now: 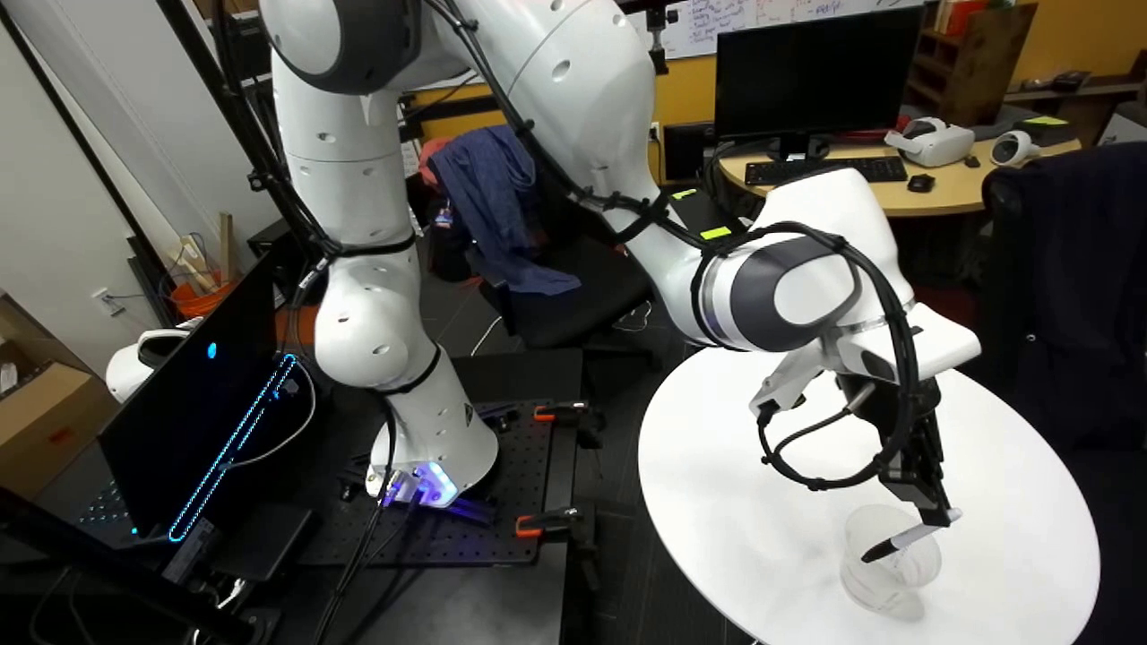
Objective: Put the marker on the table
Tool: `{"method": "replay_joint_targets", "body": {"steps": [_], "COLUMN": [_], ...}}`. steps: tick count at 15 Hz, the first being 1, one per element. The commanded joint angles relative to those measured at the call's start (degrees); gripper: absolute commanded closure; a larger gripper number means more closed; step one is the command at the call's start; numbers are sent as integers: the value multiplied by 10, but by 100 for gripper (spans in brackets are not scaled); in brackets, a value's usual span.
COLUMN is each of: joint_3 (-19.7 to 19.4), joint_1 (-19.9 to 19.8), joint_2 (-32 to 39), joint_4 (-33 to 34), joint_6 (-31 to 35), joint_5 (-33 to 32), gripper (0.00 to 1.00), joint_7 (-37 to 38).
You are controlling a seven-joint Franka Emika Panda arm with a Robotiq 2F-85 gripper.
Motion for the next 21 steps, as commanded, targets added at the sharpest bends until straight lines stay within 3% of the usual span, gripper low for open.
{"method": "replay_joint_targets", "body": {"steps": [1, 7, 11, 14, 21], "joint_3": [-34, -44, -32, -23, 13], "joint_1": [32, 48, 52, 58, 60], "joint_2": [-44, -68, -74, -70, -45], "joint_4": [-24, -12, -5, -2, -7], "joint_6": [25, 55, 74, 87, 114], "joint_5": [-94, -267, -337, -351, -311], "gripper": [97, 97, 97, 97, 97], "joint_7": [72, 197, 240, 238, 179]}}
